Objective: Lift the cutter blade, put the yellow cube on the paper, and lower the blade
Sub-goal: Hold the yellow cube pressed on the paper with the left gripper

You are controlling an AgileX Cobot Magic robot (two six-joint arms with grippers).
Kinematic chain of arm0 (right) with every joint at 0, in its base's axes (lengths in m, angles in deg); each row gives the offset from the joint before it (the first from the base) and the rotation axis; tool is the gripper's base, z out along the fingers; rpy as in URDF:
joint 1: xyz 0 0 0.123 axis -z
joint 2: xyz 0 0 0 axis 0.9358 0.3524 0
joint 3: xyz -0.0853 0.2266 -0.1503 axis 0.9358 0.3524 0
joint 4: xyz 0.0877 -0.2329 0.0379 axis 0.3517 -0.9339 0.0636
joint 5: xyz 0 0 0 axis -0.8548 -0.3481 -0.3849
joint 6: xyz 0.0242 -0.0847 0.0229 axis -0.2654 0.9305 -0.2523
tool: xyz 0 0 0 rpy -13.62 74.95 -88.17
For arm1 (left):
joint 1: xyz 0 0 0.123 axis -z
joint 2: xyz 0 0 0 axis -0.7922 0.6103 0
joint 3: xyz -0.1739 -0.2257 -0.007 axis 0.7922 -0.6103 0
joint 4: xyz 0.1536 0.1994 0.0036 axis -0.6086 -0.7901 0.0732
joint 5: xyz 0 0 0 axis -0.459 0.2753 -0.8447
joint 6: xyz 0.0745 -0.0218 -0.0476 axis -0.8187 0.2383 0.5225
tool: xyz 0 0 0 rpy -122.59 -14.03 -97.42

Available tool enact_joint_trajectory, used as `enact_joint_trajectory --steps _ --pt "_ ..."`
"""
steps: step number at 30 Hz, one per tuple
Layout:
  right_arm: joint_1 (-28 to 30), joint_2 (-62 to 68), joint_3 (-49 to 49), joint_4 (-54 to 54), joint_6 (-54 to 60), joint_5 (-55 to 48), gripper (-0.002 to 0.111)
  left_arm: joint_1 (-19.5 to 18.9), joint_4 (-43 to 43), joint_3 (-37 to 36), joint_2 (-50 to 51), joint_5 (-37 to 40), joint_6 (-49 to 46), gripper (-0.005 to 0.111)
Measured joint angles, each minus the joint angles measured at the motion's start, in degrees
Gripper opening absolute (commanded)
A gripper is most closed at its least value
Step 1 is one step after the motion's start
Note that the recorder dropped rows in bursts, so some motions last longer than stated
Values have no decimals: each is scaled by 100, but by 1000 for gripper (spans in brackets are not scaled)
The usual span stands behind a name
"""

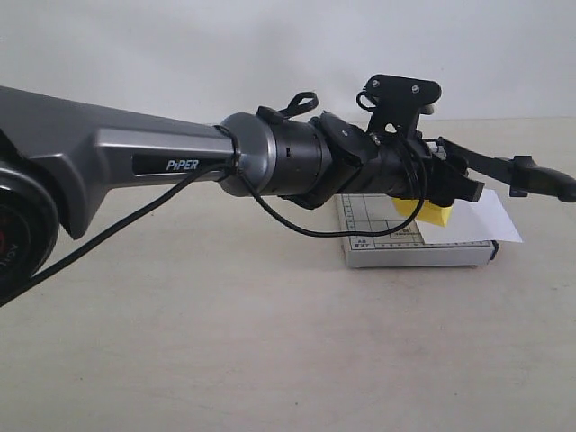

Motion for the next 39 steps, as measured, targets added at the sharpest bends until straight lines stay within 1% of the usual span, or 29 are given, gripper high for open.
enact_joint_trajectory --steps 20,23,28,31,34,39 --pt "0 0 0 0 0 0 1 0 0 0 0 64 0 5" --pt "0 0 0 0 0 0 1 0 0 0 0 64 0 13" --pt "0 0 0 0 0 0 1 0 0 0 0 64 -6 35" --pt "0 0 0 0 0 0 1 0 0 0 0 64 -6 45" --pt "0 0 0 0 0 0 1 0 0 0 0 64 -6 47" --pt "0 0 0 0 0 0 1 0 0 0 0 64 -6 47"
